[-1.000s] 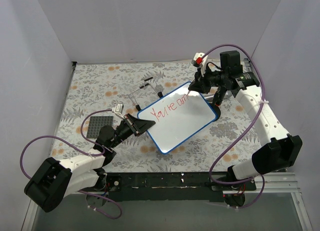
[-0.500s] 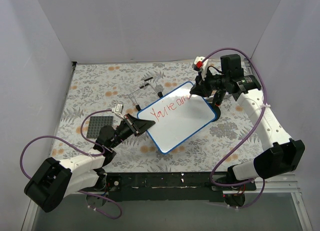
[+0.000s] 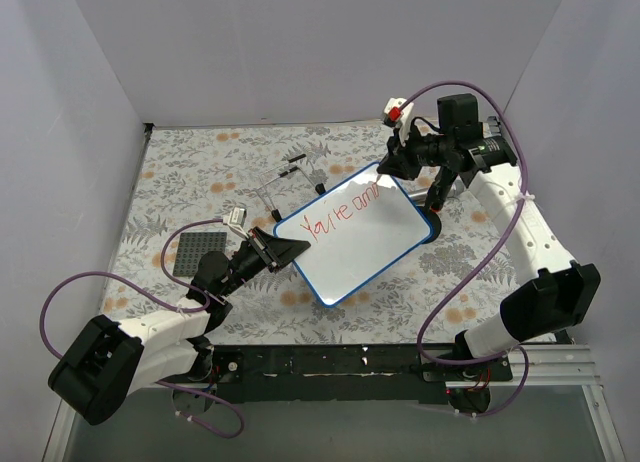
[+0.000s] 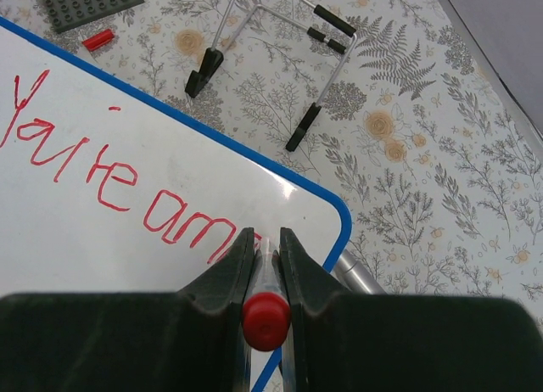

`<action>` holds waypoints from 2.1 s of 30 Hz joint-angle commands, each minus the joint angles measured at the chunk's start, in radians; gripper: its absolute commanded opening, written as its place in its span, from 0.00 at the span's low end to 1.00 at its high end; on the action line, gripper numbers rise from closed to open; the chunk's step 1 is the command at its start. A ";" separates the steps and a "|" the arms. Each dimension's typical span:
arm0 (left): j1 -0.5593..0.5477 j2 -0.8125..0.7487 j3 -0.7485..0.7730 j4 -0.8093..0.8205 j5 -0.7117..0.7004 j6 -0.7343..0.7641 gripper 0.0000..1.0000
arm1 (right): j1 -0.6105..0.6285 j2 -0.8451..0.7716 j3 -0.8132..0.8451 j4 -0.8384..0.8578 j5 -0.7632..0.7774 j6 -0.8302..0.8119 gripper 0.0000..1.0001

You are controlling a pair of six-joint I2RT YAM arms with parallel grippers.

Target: Write a sentence on the whiteboard

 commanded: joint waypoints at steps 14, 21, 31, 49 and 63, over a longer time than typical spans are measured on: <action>0.007 -0.037 0.011 0.135 -0.007 -0.020 0.00 | -0.010 -0.127 -0.126 0.011 0.036 -0.023 0.01; 0.007 -0.042 0.018 0.125 -0.004 -0.017 0.00 | -0.016 -0.094 -0.013 0.014 0.019 0.001 0.01; 0.008 -0.040 0.019 0.129 -0.001 -0.016 0.00 | -0.016 -0.074 0.010 0.016 -0.006 0.007 0.01; 0.007 -0.037 0.016 0.143 0.003 -0.022 0.00 | -0.025 -0.056 0.000 0.022 -0.033 0.015 0.01; 0.008 -0.049 0.005 0.140 -0.001 -0.022 0.00 | -0.025 -0.073 0.018 0.014 -0.075 0.026 0.01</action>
